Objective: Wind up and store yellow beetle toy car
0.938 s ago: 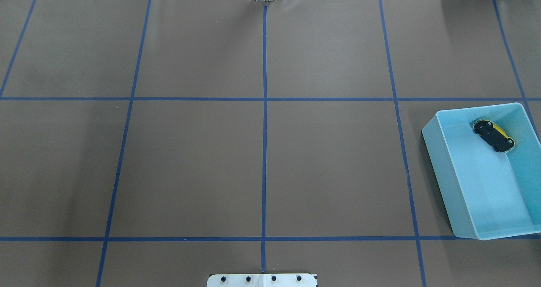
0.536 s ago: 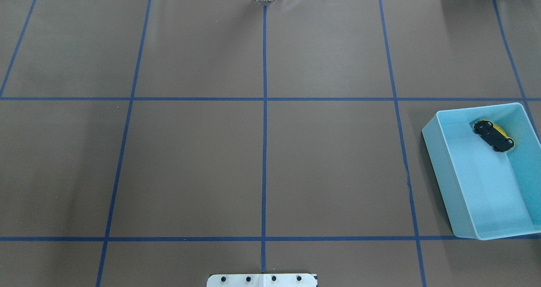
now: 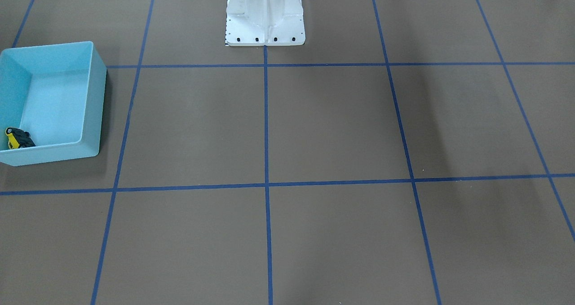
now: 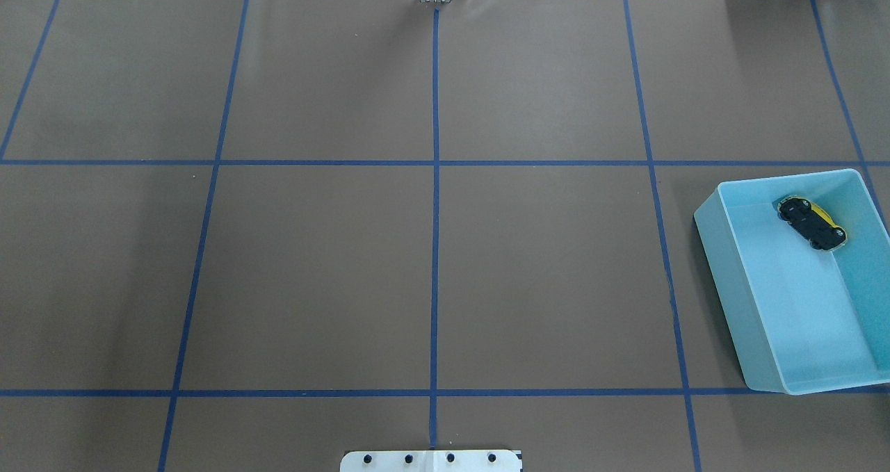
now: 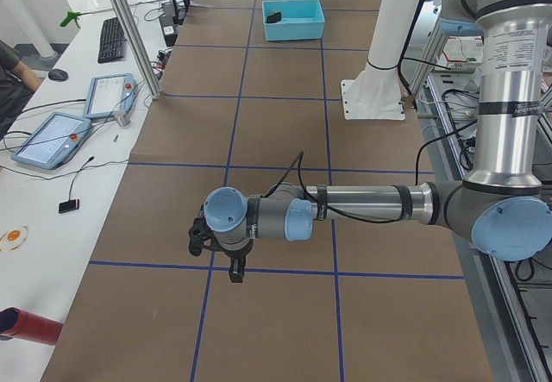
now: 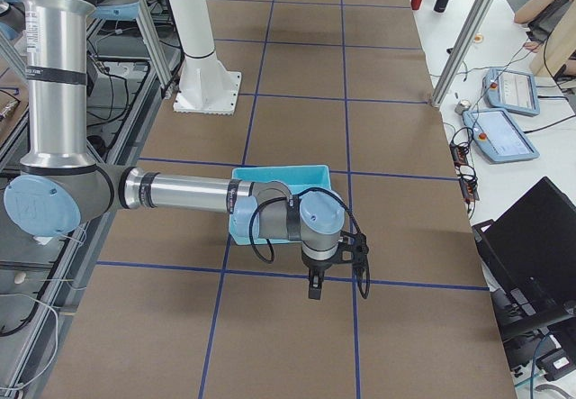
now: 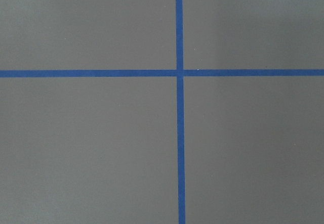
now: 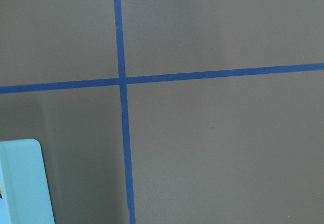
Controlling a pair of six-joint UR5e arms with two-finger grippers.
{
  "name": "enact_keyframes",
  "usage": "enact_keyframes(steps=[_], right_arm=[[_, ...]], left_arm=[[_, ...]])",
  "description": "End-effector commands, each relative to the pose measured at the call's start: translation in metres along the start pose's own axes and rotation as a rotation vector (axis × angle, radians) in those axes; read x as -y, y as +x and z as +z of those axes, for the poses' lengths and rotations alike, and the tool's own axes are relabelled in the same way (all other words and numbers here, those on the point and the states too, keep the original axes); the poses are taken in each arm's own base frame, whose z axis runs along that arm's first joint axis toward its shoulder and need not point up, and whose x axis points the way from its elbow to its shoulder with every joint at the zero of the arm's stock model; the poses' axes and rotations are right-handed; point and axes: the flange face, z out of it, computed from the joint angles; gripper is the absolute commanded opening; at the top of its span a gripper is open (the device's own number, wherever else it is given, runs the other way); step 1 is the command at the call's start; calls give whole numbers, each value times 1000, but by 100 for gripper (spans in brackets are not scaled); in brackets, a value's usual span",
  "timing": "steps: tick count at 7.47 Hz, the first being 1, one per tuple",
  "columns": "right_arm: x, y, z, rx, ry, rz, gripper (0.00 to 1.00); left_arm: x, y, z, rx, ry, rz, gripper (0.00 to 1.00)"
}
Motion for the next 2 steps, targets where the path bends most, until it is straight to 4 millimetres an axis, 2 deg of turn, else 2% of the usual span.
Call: enact_keyframes(steps=[1,2], right_arm=[[0,-1,-1,0,1,-2,99],[0,-1,-1,0,2,-3,99]], left_arm=[[0,0,0,0,-1,-1,100],[0,0,0,0,-1,-1,100]])
